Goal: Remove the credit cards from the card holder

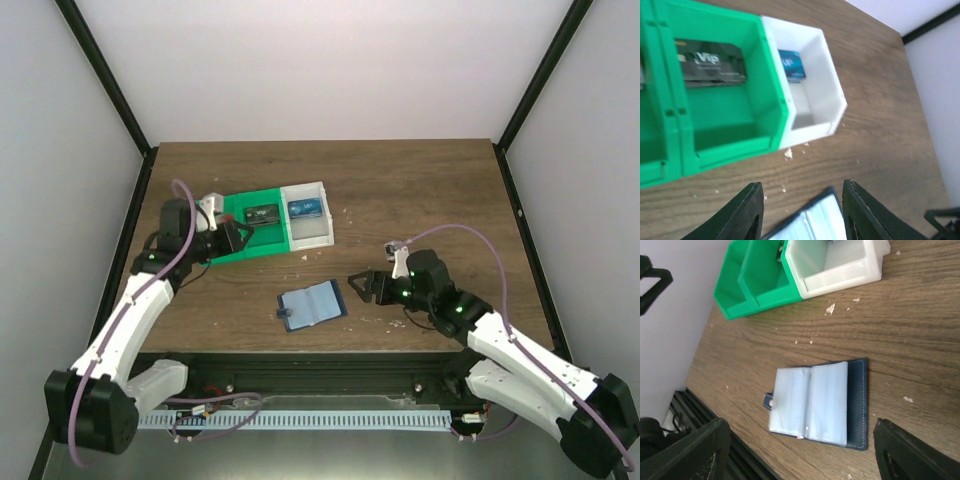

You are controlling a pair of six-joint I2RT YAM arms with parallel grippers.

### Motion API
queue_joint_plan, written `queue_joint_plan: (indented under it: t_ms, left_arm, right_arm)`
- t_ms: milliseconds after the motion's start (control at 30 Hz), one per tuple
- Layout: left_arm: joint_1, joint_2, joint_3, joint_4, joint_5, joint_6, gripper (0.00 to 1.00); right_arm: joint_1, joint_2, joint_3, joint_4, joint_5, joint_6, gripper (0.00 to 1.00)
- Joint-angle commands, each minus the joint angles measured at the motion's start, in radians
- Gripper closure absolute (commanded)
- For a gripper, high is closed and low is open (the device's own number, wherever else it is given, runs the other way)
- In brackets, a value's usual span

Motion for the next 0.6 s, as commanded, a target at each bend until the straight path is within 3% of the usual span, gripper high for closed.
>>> queue_joint_plan:
  t_ms: [0, 267, 567]
  left_arm:
    - [-0.061, -0.097, -0.108, 0.009, 0.049, -0.073, 0.55]
    - [-0.256, -0.156, -0.329, 0.175, 0.098, -0.252, 0.54]
    - [-0.475, -0.053, -0.502, 0.439, 0.053, -0.405, 0.54]
  right_arm:
    - [-0.001, 0.059, 0.052, 0.003, -0.051, -0.025, 0.24]
    - [0.004, 0.231, 0.059, 0.062, -0.133, 0.021, 0.49]
    - [0.057, 0.414, 0.094, 0.125, -0.123, 0.027, 0.57]
